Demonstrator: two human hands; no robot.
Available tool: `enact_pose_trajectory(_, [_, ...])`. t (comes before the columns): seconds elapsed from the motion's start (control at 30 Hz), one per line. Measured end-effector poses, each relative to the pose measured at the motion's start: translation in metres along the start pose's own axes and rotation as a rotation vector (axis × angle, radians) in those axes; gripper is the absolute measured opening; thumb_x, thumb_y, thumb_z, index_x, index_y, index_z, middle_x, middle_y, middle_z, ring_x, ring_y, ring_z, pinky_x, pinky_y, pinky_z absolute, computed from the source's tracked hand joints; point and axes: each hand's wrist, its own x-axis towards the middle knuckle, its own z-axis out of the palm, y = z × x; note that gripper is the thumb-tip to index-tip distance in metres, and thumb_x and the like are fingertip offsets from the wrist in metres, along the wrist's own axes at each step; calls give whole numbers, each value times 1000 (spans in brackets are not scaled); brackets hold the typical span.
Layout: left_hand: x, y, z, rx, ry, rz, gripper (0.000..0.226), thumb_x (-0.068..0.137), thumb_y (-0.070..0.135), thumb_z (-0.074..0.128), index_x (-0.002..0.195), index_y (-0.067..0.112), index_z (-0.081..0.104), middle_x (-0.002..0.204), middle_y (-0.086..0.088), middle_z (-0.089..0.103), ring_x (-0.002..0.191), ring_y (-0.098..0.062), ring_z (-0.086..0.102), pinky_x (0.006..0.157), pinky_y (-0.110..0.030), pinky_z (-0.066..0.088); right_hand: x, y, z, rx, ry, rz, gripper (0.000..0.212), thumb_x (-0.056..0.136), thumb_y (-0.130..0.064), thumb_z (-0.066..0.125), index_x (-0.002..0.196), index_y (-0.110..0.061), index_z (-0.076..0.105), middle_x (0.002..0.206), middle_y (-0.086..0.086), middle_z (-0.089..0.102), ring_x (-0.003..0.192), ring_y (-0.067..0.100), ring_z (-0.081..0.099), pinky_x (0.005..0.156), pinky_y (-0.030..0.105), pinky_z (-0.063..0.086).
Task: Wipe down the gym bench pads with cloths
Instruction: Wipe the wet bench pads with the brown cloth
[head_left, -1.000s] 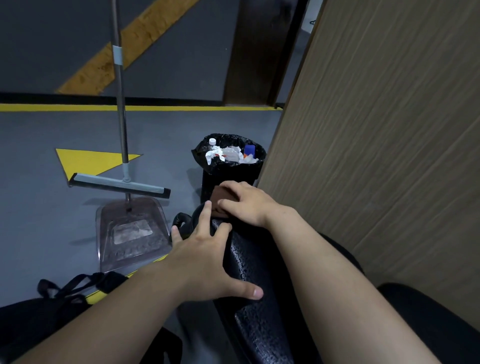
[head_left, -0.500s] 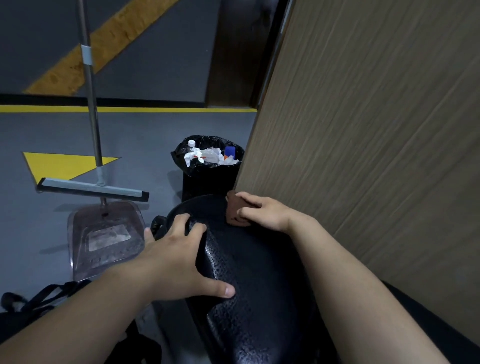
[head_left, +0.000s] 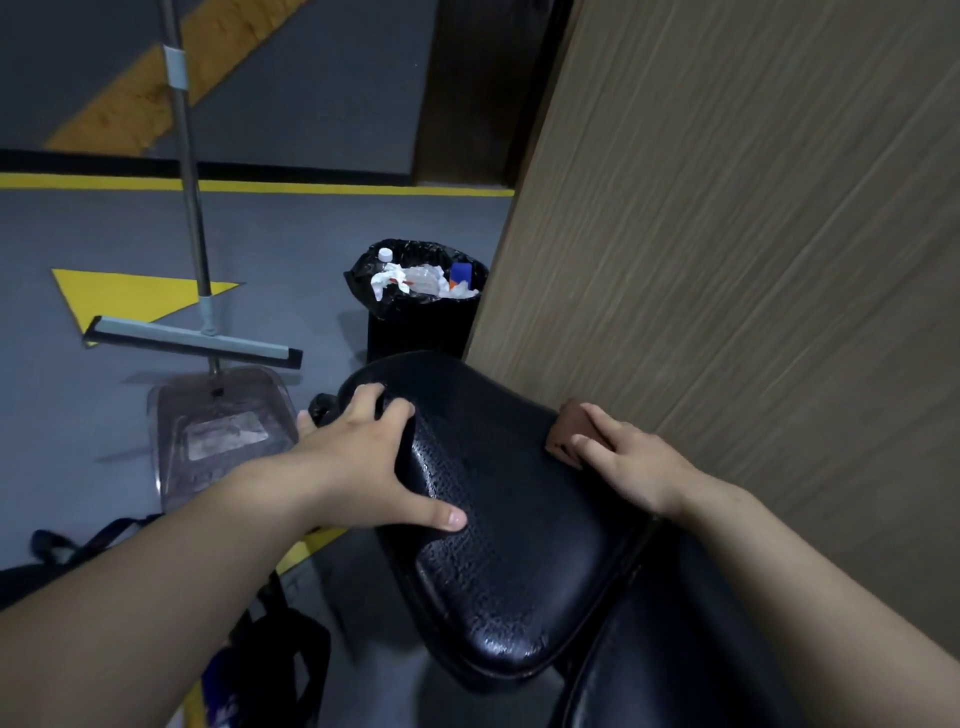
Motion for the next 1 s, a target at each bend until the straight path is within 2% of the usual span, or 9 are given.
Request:
enact_pose_trajectory(0.2, [-1,1,-1,-8,-1,6,138,37,100,55,150,29,17,159,2,2,146,-31,24,116,-65,7,-32,0,19,6,69,125,71,95,-65,30,157,-36,10,164,12,16,147,33,23,118,37,18])
enact_pose_trajectory(0.3, [-2,1,1,-11,27,13,137,39,99,56,151,29,17,160,3,1,148,-29,21,117,-63,8,-57,-15,26,-26,73,104,69,97,-62,28,157,-35,8,164,14,9,149,39,11,121,41,8])
enact_pose_trajectory(0.47, [-7,-8,10,-57,68,44,139,42,103,48,155,32,10,164,4,-8,152,-25,5,118,-63,-2,-113,-42,46,-83,79,-22,68,96,-63,29,155,-43,2,166,0,-1,151,33,-1,122,40,2])
enact_pose_trajectory(0.57, [-9,-14,11,-47,94,80,122,58,98,41,156,33,10,165,2,-6,152,-23,2,116,-63,-5,-129,-51,54,-102,98,-60,67,94,-66,27,152,-48,0,165,-6,-3,152,25,-5,123,42,2])
enact_pose_trajectory(0.67, [-6,-23,8,-56,140,103,91,82,83,33,156,31,18,166,3,4,150,-25,18,117,-63,-2,-140,-65,60,-135,100,-82,67,94,-67,28,152,-49,-1,165,-8,-5,152,24,-7,122,42,0])
enact_pose_trajectory(0.77, [-4,-33,4,-60,208,147,64,98,58,37,153,26,29,164,5,15,146,-24,28,119,-61,7,-149,-87,70,-152,92,-99,71,92,-70,25,153,-46,-3,165,-8,-10,151,25,-12,121,46,-1])
enact_pose_trajectory(0.83, [-4,-39,4,-76,245,187,56,100,47,43,151,25,33,163,6,21,146,-22,29,119,-57,10,-151,-104,80,-179,114,-86,81,81,-75,10,154,-44,-6,165,-5,-10,151,28,-12,120,52,0])
enact_pose_trajectory(0.9, [-3,-46,7,-110,285,225,51,101,36,45,150,25,36,162,7,24,146,-20,29,120,-54,10,-150,-122,92,-200,153,-40,91,70,-72,-3,155,-40,-7,166,-1,-8,151,32,-10,119,55,1])
enact_pose_trajectory(1.0, [-2,-54,12,-143,334,253,51,99,23,48,148,27,38,161,8,25,146,-18,27,121,-53,8,-143,-146,107,-201,247,57,89,74,-70,-2,156,-34,-4,166,6,2,150,39,0,117,60,5])
